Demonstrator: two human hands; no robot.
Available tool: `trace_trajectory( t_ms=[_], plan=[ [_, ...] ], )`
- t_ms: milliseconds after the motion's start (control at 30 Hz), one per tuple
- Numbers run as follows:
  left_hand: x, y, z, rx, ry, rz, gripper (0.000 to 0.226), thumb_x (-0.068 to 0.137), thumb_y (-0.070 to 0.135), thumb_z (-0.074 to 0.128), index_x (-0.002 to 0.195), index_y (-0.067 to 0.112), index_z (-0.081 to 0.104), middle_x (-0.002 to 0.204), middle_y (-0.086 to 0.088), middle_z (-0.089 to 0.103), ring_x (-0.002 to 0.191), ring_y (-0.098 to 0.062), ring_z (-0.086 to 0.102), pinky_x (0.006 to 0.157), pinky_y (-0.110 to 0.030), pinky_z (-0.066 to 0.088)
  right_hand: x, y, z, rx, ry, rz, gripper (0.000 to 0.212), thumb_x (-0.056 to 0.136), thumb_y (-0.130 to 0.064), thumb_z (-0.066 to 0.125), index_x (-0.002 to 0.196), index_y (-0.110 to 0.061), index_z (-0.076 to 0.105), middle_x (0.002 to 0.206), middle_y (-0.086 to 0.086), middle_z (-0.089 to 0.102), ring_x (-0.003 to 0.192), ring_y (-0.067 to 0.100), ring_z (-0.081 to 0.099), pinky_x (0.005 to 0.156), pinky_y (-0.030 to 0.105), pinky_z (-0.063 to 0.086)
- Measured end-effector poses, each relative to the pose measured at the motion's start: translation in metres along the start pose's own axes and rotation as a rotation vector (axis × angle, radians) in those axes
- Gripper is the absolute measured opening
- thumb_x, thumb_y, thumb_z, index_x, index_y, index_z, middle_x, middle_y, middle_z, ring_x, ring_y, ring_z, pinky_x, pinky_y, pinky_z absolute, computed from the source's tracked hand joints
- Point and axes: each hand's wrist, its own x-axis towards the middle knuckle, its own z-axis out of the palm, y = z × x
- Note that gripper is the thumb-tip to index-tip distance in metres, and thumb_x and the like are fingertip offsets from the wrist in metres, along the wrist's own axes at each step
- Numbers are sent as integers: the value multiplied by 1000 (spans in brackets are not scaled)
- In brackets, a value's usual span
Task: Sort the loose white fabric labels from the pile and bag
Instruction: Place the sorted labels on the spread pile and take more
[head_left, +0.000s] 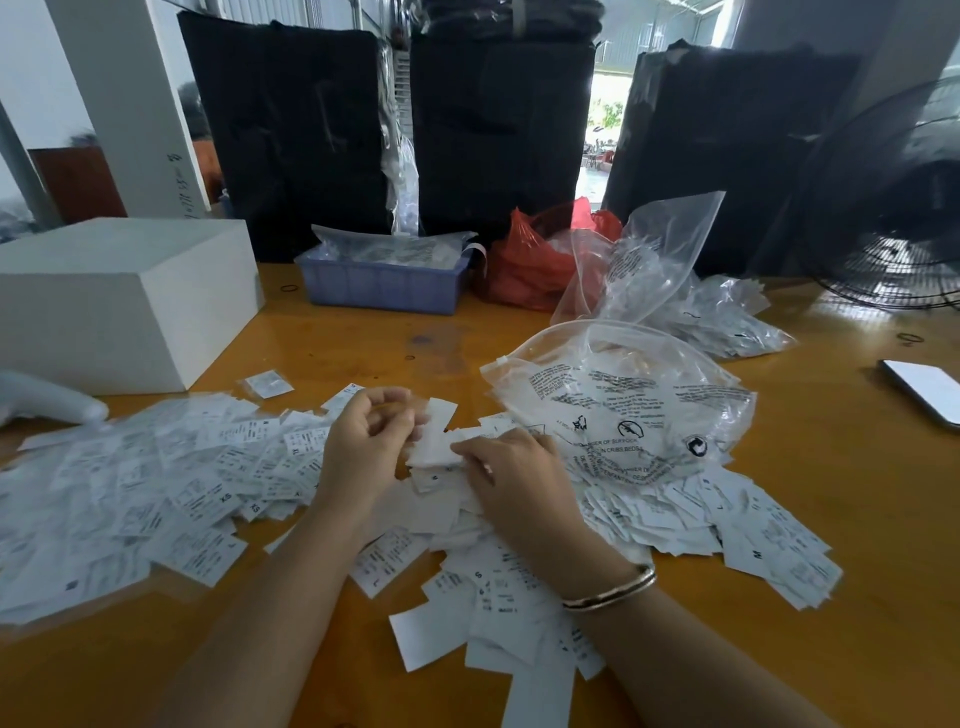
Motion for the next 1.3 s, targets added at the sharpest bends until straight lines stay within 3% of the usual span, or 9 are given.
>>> trace_trajectory(
  t_ms=[67,133,233,367,567,833,1067,1167,1300],
  plan=[
    [0,-2,0,-32,-4,-17,18,90,14,62,95,31,59,91,5,73,82,-10,69,73,-27,54,-1,-1,-3,98,81,47,30,95,-17,46,118,-27,62,91,-1,69,90,17,57,86,30,30],
    [0,-3,-2,-11,-6,4,18,88,17,65,96,32,59,91,6,72,82,-10,68,74,-27,53,-1,-1,-6,248,143,124,24,93,-11,48,110,-23,59,76,1,63,71,17,56,72,35,43],
    [-4,-3,-1,125,-39,122,19,85,24,69,96,33,57,84,9,71,74,-3,64,68,-22,52,-1,1,-11,595,219,325,29,90,-2,48,97,-30,50,78,-2,58,62,15,56,55,41,46],
    [-13,0,5,365,-132,334,26,83,24,72,99,30,54,79,14,66,74,6,60,61,-6,46,-2,3,-20,1054,228,453,34,91,4,48,99,-30,50,93,2,59,62,12,66,49,20,48],
    [-16,3,7,469,-256,413,32,82,25,72,107,29,52,83,11,68,74,6,59,62,-6,44,-3,1,-20,981,260,313,24,89,-1,60,94,-25,58,76,-17,65,65,6,64,63,27,54],
    [-17,1,8,434,-296,419,38,81,30,72,114,28,53,84,16,69,79,4,62,68,-5,45,-2,2,-20,1274,296,377,14,86,0,63,86,-14,58,72,-8,68,71,5,65,64,14,49],
    [-19,3,9,418,-327,409,41,78,31,72,113,34,49,70,33,61,79,17,59,68,2,41,-1,5,-20,1265,267,405,30,87,1,61,108,-21,63,70,-5,65,62,3,59,60,13,47],
    [-20,5,9,418,-337,387,41,78,34,70,111,39,46,75,28,63,78,15,61,68,2,42,-2,3,-21,1264,290,397,11,88,-6,61,85,-15,66,71,-5,68,63,7,62,58,16,47],
    [-21,7,9,439,-341,387,40,80,36,70,111,43,44,79,25,65,78,10,61,66,-2,44,-4,3,-21,1288,279,348,28,89,-13,62,65,-26,70,67,-10,64,64,1,59,60,11,46]
  ],
)
